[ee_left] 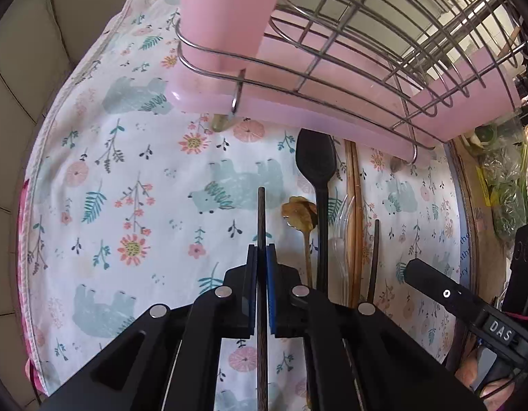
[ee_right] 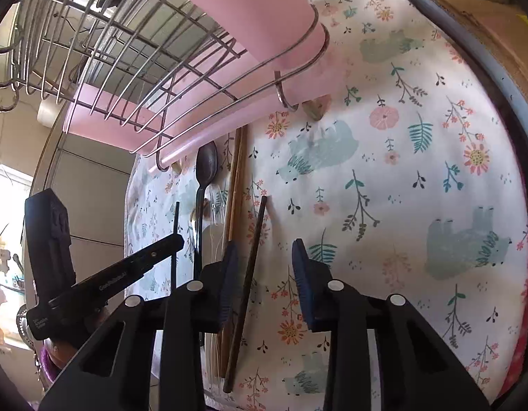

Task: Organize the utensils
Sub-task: 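Lower the right gripper onto a thin black chopstick and close it, then lift the black chopstick upright toward the pink cup with the right gripper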

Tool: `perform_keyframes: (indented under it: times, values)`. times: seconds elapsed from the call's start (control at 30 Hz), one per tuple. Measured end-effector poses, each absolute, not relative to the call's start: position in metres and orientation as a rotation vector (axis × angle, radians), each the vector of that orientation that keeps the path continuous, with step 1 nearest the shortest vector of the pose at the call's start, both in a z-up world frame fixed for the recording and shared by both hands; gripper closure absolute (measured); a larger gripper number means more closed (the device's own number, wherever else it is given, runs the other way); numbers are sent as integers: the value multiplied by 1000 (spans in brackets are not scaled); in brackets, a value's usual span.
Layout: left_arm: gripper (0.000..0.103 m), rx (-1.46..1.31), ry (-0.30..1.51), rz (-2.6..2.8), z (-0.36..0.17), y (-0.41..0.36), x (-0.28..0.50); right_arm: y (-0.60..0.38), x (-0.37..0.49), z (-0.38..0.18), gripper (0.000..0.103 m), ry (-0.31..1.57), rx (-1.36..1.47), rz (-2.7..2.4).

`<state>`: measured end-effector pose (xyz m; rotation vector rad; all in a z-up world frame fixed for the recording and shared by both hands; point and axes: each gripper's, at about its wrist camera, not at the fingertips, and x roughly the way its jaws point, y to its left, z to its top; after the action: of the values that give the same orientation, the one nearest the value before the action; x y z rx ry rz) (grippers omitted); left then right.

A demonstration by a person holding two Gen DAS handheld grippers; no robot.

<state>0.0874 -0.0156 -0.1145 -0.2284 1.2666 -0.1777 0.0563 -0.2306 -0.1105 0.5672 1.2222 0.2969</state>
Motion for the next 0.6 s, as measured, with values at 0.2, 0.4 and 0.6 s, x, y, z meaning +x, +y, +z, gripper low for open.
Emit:
perform_keyframes:
  times: [0.2, 0.4, 0.6]
  values:
    - [99, -219, 1235, -169, -108, -1, 79, -210, 68, -120, 77, 1279, 502, 270]
    - [99, -218, 1214, -188, -104, 7, 75, -188, 74, -120, 78, 1303, 403, 236]
    - [99, -215, 1194, -198, -95, 23, 69, -165, 77, -121, 78, 1303, 286, 195]
